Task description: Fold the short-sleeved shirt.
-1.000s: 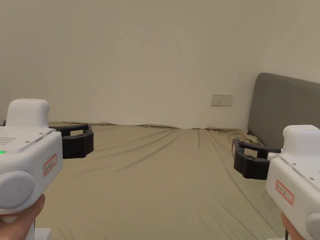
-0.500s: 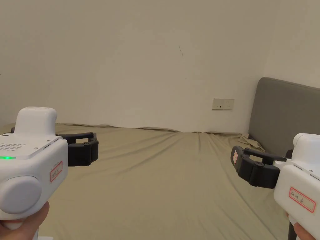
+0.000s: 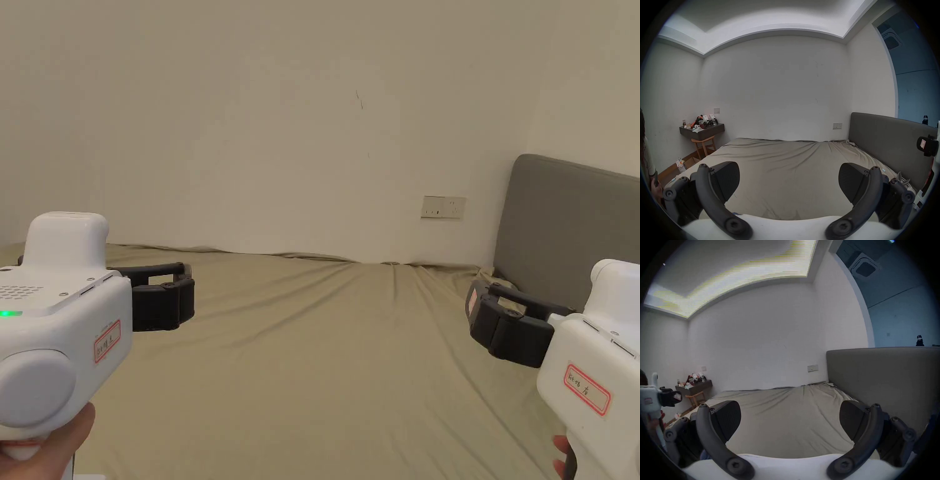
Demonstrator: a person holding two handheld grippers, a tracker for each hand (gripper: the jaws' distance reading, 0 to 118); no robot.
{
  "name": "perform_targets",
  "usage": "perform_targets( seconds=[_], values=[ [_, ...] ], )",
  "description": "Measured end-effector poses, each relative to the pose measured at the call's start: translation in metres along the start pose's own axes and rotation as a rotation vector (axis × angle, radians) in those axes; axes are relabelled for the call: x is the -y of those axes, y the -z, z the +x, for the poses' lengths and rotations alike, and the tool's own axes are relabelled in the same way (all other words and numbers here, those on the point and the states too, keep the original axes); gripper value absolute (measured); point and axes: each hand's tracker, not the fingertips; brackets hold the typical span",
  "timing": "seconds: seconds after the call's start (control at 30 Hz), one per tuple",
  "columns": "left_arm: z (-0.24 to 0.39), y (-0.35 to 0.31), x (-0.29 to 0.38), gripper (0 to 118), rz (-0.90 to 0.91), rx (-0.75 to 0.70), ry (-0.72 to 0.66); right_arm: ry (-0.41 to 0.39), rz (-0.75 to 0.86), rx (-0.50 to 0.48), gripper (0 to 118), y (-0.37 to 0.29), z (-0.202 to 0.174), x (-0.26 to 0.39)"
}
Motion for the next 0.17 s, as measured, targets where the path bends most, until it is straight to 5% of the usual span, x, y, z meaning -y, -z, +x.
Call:
perform_targets(
  seconds=[0.17],
  values=[
    [-0.001,0.004,0.001,118,0.001,-0.003,0.000,-0.036,0.020,0.036,118,-0.001,-0.011,-0.004]
  ],
)
